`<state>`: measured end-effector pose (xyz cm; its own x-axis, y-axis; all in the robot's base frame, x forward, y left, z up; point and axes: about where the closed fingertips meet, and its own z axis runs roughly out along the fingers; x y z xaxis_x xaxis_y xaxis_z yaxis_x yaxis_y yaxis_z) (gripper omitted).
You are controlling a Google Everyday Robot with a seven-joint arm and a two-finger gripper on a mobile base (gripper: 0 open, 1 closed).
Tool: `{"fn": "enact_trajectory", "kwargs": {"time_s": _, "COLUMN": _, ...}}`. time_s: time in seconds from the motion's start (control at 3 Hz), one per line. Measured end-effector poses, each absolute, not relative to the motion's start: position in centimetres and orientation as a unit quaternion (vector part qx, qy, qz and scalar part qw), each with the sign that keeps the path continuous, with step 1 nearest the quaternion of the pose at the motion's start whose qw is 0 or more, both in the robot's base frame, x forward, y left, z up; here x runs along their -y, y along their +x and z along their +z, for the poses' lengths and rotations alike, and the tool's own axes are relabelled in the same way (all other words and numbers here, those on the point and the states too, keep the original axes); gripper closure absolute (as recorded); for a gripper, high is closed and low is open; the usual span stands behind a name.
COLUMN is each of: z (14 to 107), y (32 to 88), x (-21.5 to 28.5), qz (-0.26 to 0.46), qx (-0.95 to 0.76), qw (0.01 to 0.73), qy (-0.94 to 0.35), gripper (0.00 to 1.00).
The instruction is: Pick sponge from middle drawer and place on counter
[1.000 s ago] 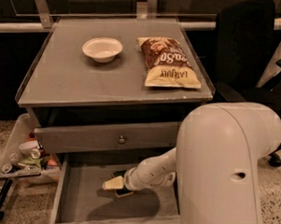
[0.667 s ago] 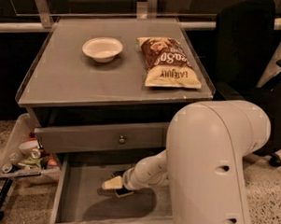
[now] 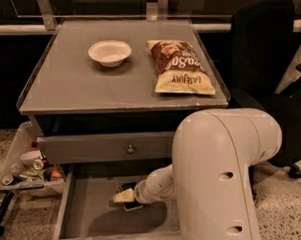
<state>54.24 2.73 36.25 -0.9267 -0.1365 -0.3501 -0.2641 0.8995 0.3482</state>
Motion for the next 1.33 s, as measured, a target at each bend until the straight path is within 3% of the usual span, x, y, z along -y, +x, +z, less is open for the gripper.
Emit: {"fn": "enact_trajectory", "kwargs": {"time_s": 1.33, "z": 35.81, "y": 54.22, "x": -2.65, "qz": 0.188, "qx": -0.965, "qw": 0.155, "qy": -0.098, "gripper": 0.00}}
